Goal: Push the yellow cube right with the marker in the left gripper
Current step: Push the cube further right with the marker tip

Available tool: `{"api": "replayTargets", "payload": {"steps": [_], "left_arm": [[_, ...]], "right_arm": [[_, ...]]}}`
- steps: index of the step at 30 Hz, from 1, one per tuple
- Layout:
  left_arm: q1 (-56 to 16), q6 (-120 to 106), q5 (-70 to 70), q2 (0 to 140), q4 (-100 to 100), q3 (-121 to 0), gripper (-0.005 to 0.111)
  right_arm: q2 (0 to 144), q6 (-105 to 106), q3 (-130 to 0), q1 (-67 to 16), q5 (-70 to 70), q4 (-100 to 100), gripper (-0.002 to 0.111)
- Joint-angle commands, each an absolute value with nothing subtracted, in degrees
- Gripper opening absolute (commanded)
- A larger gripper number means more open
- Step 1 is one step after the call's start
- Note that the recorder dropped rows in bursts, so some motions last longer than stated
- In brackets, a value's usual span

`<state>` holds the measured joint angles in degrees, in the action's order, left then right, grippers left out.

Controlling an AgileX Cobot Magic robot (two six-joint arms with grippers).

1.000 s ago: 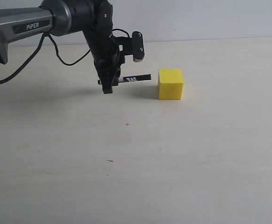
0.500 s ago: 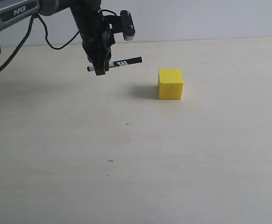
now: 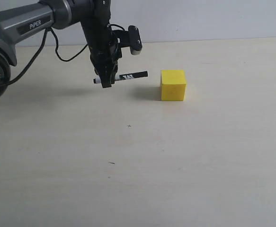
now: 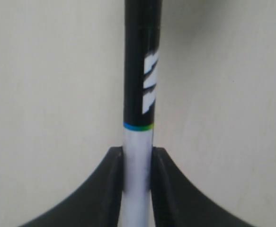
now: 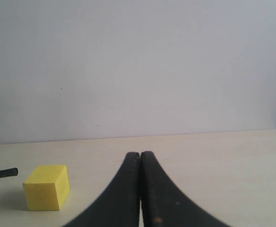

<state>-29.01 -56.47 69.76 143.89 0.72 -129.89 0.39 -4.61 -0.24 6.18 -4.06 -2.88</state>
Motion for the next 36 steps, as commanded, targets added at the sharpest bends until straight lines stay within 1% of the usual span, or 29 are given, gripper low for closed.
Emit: {"api": "replayTargets", "payload": {"steps": [1, 12, 23, 26, 30, 36], "left_arm": [[-29.3, -55.9, 70.0, 144.6, 4.6, -130.1, 0.0], [-30.6, -55.3, 68.1, 144.7, 4.0, -130.1, 0.0], [-37.2, -55.7, 65.2, 144.7, 4.0, -130.2, 0.0], [-37.2, -55.3, 65.9, 144.7, 4.1, -130.7, 0.0], [-35.4, -54.1, 70.0, 144.9, 4.4, -130.8, 0.0], [-34.2, -50.6, 70.0, 146.0, 4.9, -130.8, 0.0]], "right_arm": [[0.0, -4.5, 0.0, 6.6, -3.8, -2.9, 0.0], [0.0, -4.5, 0.0, 6.6, -3.8, -2.9, 0.0], [0.0, -4.5, 0.0, 6.6, -3.8, -2.9, 0.0], [0.0, -4.5, 0.0, 6.6, -3.8, -2.9, 0.0], [0.0, -4.5, 0.0, 6.6, -3.8, -2.9, 0.0], [0.0, -4.5, 0.0, 6.6, -3.8, -2.9, 0.0]]}}
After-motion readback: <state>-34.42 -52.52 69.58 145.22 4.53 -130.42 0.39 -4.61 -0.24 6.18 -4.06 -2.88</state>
